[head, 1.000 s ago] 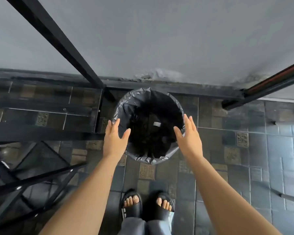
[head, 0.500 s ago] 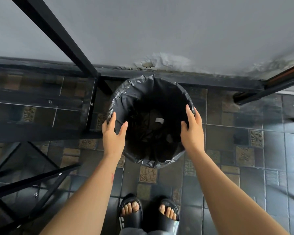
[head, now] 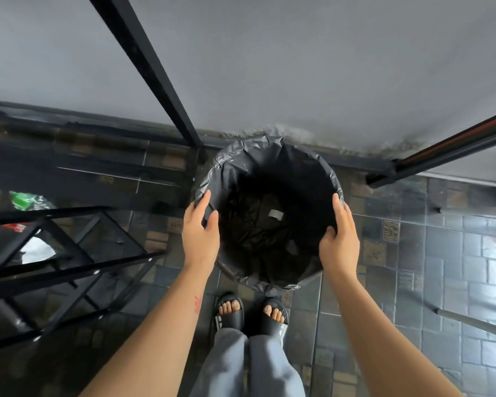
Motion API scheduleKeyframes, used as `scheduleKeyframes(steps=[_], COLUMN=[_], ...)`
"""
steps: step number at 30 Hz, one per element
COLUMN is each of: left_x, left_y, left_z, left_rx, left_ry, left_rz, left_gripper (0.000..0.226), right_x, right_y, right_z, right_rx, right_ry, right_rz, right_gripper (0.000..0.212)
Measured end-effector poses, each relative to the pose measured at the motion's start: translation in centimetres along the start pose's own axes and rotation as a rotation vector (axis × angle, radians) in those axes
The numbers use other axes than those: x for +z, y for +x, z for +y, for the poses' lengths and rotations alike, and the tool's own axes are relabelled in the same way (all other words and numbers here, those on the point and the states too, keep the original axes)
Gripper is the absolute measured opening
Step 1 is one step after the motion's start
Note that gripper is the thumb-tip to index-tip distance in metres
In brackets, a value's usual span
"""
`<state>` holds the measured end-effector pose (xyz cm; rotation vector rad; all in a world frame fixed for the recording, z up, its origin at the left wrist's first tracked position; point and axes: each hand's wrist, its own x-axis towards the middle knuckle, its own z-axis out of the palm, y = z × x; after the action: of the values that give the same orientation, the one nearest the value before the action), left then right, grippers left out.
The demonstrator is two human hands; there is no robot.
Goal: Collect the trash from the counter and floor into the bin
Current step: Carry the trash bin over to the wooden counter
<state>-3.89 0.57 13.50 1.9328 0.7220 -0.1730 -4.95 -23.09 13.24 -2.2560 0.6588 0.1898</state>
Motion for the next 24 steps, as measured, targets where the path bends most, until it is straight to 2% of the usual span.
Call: scheduleKeyframes(steps=[12,24], left_x=[-15.2,-26.4], left_y=[-14.8,-27.6], left_z=[10.8,9.6], left_rx=[0.006,-0.071], left_ry=[-0.061,-0.231], left_rz=[0.128,0.42], left_gripper=[0.042,0.04], right_x=[-13.0,-16.2], right_y=[-14.0,-25.5], right_z=[-13.0,-19.9], right_rx=[-0.094,-0.279], right_ry=[0.034,0.044], right_rz=[-0.055,-0.288], right_gripper=[0.079,0.087])
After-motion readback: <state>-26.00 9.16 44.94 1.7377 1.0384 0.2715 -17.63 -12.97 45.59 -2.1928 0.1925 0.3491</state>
